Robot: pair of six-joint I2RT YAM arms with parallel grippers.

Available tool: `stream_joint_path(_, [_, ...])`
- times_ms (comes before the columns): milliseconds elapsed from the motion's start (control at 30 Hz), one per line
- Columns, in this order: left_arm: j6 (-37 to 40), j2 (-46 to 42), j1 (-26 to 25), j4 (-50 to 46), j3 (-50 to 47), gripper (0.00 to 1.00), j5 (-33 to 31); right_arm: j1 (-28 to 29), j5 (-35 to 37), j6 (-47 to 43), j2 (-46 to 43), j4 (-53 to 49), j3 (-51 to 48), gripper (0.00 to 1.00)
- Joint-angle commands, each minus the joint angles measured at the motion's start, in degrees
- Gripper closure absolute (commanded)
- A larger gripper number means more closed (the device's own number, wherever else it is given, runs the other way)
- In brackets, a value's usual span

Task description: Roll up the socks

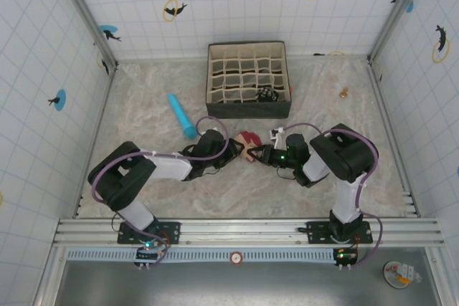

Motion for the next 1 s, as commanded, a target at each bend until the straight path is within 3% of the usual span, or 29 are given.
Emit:
stream_joint_path(0, [-0.48,2.79,-0.25,3.98,1.79,0.41,1.01,-0.43,2.00,4.94,2.84,-5.66,-2.32,1.00])
stream_joint_path(133, [-2.46,5.98,-0.11,6.34,1.82,0.48,1.57,-0.52,2.09,6.74,3.20,-4.81,-2.97,1.00])
stream_joint_path(233, [-4.05,8.05,0.13,4.86,2.45,0.63,1.91,-0.53,1.93,7.36,3.38,-5.33,-2.86,0.99])
stream_joint_path(333, [-4.74,8.73,0.48,2.73,2.89,0.84,3.04,-0.52,2.37,4.25,1.29,-8.67,-2.56,0.86])
stream_joint_path(433, [-4.41,7.75,0.50,-3.18,3.93,0.98,2.56,-0.44,4.39,-2.46,-3.56,-16.89,-1.89,0.69])
stream_joint_path(567, [-3.00,5.66,0.50,-13.92,6.15,1.00,1.86,0.43,8.12,-12.85,-10.71,-29.55,0.36,0.47])
stream_joint_path(733, [-1.43,1.37,0.58,-22.93,6.52,1.00,1.60,2.93,13.38,-24.68,-18.07,-38.49,1.79,0.33])
stream_joint_path(800, [-0.85,0.10,0.67,-26.32,7.04,1.00,1.77,5.29,16.53,-30.14,-21.42,-41.52,1.92,0.24])
stream_joint_path(967, [-0.82,-1.96,0.84,-32.34,7.51,1.00,2.30,15.00,30.31,-43.82,-29.89,-45.12,0.54,0.13])
